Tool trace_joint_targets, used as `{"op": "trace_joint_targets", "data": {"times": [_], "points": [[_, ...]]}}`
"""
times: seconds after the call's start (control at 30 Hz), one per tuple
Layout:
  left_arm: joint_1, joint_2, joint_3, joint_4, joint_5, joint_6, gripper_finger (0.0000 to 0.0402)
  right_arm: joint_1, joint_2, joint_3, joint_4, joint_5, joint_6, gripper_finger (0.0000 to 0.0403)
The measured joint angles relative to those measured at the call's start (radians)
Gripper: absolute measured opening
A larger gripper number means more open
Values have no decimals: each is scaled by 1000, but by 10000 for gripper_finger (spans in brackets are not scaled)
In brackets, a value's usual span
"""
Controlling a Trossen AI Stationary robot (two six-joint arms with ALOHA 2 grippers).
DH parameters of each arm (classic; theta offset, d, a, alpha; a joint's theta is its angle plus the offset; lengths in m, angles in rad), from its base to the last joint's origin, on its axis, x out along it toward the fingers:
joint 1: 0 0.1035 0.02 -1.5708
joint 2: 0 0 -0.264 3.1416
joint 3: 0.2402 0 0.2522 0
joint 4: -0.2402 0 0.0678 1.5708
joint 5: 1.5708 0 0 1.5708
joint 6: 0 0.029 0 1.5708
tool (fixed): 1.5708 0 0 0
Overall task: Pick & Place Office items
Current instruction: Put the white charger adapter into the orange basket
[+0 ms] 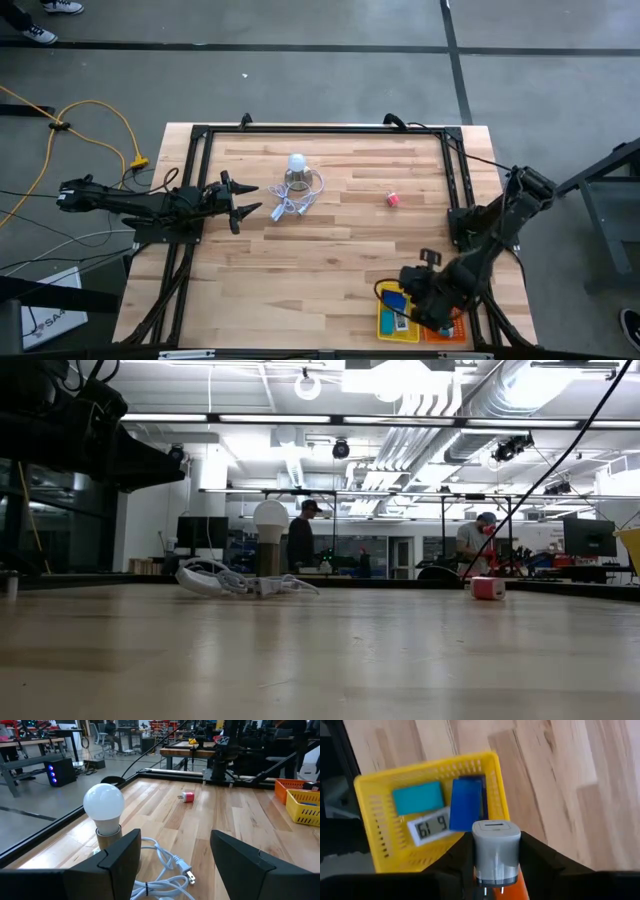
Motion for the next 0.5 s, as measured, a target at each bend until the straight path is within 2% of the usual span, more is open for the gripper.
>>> {"op": "trace_joint_targets", "data": {"times": [0.3,0.5], "points": [[0,0,0,0,0,0,230,115,4,0,-106,-15,341,116],[0,0,0,0,0,0,230,140,28,0,-170,-99,521,117]]}}
